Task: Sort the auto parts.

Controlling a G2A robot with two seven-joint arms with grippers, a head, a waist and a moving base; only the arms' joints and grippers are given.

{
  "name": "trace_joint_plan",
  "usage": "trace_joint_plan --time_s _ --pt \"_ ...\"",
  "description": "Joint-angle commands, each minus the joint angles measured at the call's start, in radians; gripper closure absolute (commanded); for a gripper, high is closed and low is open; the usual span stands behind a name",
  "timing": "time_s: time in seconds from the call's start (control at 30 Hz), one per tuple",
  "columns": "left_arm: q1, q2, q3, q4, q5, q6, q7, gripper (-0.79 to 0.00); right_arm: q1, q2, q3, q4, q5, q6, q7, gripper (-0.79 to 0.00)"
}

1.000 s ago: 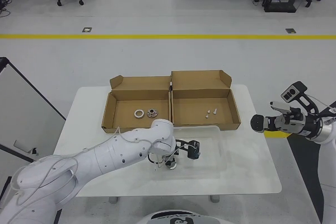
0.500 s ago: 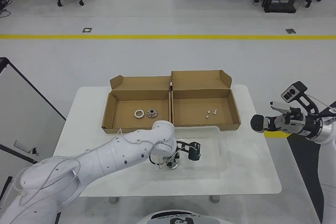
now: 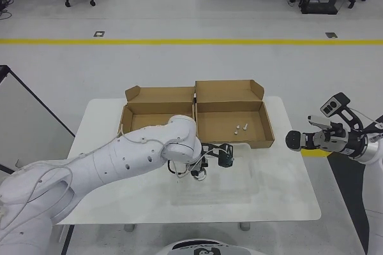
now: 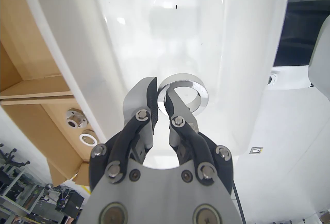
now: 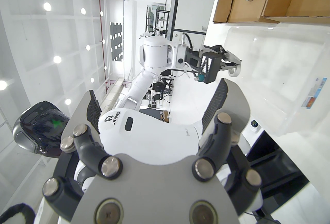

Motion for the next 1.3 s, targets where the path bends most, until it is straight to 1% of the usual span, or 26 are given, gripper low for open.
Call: trace_joint_plan --time_s 0.0,0.1,0.17,0.57,0.63,0.7,0.77,0.9,1.1,1.27 --pt "-0.018 0.017 -0.004 -0.04 -0.01 0.014 -0.014 0.0 0.0 0.0 0.0 0.0 0.0 0.0 0.0 -0.785" --pt "-0.04 0.038 -0.011 -0.086 -0.034 0.03 -0.029 0.0 0.0 0.0 0.0 0.0 0.0 0.0 0.0 -0.785" --pt "-0.054 0.047 -0.017 -0.106 -0.039 0.028 -0.028 0.0 0.0 0.0 0.0 0.0 0.0 0.0 0.0 -0.785" --pt "-0.054 0.047 -0.017 -0.106 -0.039 0.028 -0.028 0.0 0.0 0.0 0.0 0.0 0.0 0.0 0.0 -0.785" --pt "-0.034 0.051 -0.04 -0.084 -0.036 0.064 0.037 0.0 0.0 0.0 0.0 0.0 0.0 0.0 0.0 -0.785" --pt "-0.02 0.061 -0.081 -0.063 -0.061 0.082 0.101 0.0 0.0 0.0 0.0 0.0 0.0 0.0 0.0 -0.785" --pt "-0.004 0.076 -0.123 -0.048 -0.103 0.081 0.14 0.0 0.0 0.0 0.0 0.0 0.0 0.0 0.0 -0.785" --pt "0.037 0.12 -0.228 -0.022 -0.181 0.065 0.206 0.0 0.0 0.0 0.0 0.0 0.0 0.0 0.0 -0.785" --pt "0.136 0.192 -0.396 -0.011 -0.315 0.0 0.268 0.0 0.0 0.0 0.0 0.0 0.0 0.0 0.0 -0.785" --pt "0.234 0.242 -0.552 0.002 -0.487 -0.06 0.358 0.0 0.0 0.0 0.0 0.0 0.0 0.0 0.0 -0.785"
